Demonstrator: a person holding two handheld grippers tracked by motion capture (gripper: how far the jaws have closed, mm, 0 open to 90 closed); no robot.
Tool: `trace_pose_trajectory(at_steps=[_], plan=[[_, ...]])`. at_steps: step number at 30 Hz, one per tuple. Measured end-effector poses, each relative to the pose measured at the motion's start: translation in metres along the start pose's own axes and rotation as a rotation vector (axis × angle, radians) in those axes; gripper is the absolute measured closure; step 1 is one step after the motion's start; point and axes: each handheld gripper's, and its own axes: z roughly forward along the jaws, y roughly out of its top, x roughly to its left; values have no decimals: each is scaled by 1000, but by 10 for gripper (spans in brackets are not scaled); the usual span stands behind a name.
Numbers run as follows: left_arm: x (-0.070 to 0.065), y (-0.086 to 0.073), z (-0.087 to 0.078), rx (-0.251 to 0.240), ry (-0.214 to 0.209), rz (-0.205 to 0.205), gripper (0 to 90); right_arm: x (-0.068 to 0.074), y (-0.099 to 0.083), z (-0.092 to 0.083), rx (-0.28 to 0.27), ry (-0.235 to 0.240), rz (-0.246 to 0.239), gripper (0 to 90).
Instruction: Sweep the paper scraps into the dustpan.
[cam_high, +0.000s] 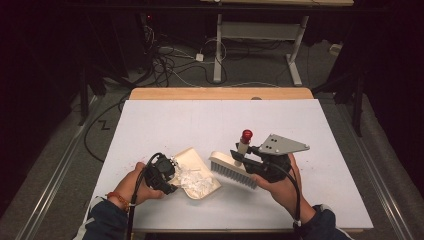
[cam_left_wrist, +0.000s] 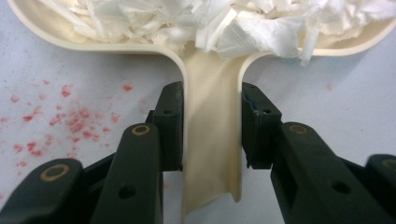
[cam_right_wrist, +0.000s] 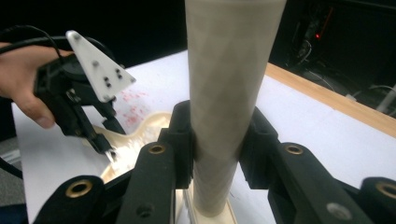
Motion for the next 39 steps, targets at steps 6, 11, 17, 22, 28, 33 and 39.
trace_pose_trajectory(at_steps=[6, 11, 17, 22, 28, 33, 39], plan=[[4, -3, -1, -18, 8, -20, 628, -19, -5, -14, 14, -40, 19, 708], [7, -9, 0, -30, 7, -38, 627, -37, -12, -29, 22, -84, 42, 709], [9, -14, 0, -45, 12, -59, 627, -55, -22, -50, 34, -128, 74, 708], [11, -17, 0, -60, 10, -71, 627, -69, -28, -67, 38, -147, 100, 709], [14, -19, -2, -79, 12, -94, 628, -78, -33, -82, 63, -145, 109, 709], [16, -23, -3, -95, 14, -119, 628, -82, -34, -92, 86, -124, 112, 708], [22, -28, -5, -112, 19, -144, 628, -86, -34, -103, 108, -80, 112, 708]])
